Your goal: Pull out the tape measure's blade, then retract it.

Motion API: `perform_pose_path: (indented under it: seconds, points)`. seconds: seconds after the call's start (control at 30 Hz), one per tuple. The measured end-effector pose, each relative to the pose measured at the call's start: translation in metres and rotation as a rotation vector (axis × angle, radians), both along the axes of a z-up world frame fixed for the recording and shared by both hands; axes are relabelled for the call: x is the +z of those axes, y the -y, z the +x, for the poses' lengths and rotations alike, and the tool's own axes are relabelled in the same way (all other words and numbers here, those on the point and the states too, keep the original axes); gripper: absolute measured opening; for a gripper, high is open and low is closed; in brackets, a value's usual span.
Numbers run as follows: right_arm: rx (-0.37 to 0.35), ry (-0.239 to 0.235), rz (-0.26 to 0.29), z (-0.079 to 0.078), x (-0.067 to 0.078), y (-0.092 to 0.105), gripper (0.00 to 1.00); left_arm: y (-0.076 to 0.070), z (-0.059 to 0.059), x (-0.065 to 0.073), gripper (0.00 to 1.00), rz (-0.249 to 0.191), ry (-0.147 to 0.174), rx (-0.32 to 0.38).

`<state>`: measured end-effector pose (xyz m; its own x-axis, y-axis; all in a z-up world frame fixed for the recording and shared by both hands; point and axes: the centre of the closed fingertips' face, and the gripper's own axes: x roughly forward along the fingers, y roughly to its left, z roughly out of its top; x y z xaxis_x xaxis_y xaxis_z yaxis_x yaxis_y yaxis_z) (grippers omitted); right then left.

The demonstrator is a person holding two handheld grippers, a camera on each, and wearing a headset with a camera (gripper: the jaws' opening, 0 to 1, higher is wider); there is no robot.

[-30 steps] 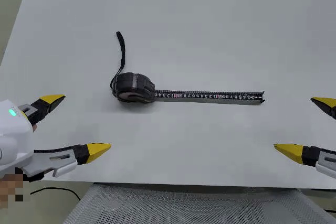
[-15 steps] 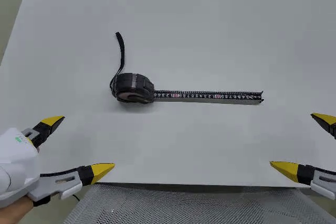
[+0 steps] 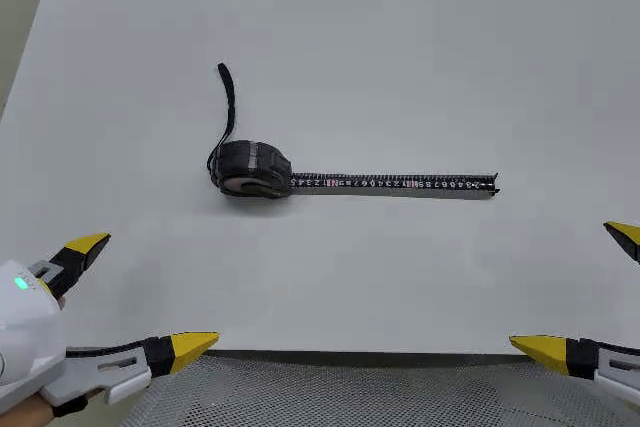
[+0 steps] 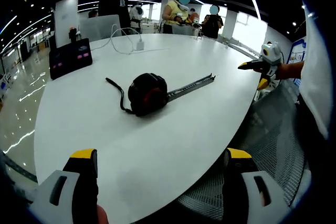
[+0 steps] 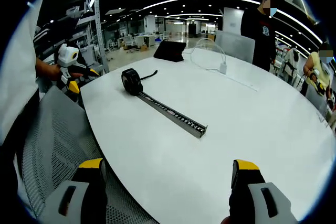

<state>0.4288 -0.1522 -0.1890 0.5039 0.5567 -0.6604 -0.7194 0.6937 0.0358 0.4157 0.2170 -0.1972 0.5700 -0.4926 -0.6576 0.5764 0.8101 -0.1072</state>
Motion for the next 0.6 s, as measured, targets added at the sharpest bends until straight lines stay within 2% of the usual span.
perform_pose_path:
  seconds: [0.13,0.6]
  points:
    - [-0.01,-0.003,0.011,-0.0012,0.0005,-0.0003,0.98,0.0019,0.0017,0.003,0.99,-0.004,0.009,-0.003]
    - [-0.008,-0.001,0.016,0.0021,0.0016,-0.0021,0.97,-0.0015,0.007,0.0053,0.99,-0.012,0.012,0.01]
